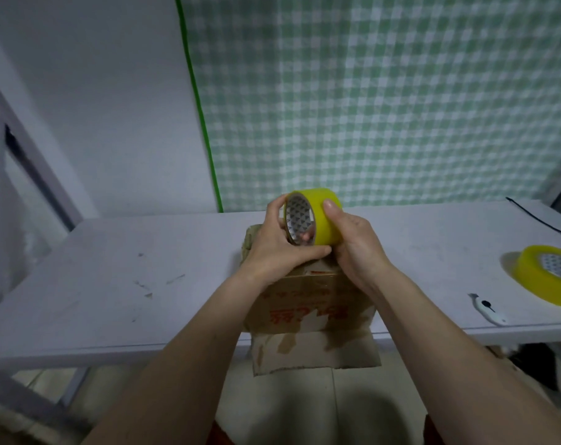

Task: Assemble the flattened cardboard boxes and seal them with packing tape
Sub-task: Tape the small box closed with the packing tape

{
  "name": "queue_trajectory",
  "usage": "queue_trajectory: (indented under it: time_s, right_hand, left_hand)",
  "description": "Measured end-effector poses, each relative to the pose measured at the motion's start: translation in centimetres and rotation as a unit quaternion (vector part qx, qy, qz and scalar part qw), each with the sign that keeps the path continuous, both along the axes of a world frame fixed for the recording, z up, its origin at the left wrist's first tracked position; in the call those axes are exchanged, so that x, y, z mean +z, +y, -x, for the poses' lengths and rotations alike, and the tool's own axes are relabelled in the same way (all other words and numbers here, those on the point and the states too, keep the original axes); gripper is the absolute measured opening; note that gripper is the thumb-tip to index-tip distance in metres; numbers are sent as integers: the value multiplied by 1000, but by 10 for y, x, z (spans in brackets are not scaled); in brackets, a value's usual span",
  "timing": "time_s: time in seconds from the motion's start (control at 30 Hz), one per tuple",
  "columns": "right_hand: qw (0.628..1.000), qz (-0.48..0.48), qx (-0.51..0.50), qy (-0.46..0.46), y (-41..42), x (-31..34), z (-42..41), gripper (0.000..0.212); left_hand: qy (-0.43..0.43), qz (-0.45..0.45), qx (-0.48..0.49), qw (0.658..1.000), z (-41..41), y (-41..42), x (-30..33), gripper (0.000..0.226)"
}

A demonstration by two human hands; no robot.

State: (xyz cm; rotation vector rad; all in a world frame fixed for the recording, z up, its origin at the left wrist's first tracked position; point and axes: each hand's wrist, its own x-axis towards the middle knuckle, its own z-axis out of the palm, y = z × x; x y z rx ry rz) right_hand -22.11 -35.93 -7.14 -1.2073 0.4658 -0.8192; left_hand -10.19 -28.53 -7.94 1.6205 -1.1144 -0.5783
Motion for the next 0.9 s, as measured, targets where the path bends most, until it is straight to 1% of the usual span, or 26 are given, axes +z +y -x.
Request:
queue_trajectory:
  time_s: [0.07,0.2,0.3,0.4,0.57,0.67,0.8,0.9]
  right_hand:
    - [1000,-5,10,-12,2,0,2,45]
    - [1000,-11,15,-18,3,0,5,45]
    - [1000,-12,13,-10,4,2,4,47]
    - [1000,-11,3,-6,3,2,2,45]
    - [999,-42,18,-23,-2,1,5,53]
    - [998,-49,18,-28,-1,2,6,50]
    - [999,-37,-15,-23,2,3,2,49]
    - [999,-44,-3,-25,0,1,3,46]
  left_hand:
    - [63,10,23,998,-2,-1,0,105]
    - [75,13,29,997,-2,-1,-2,107]
    - [32,16,13,999,-2,0,-5,108]
    - [3,28,2,1000,-2,0,-6,110]
    - [10,39,12,999,-2,-2,-6,106]
    - [13,42,15,999,-3,-2,-7,105]
    - [-58,38,30,997,-1,-4,-9,110]
    - [-76,42,25,996,-1,-4,-7,108]
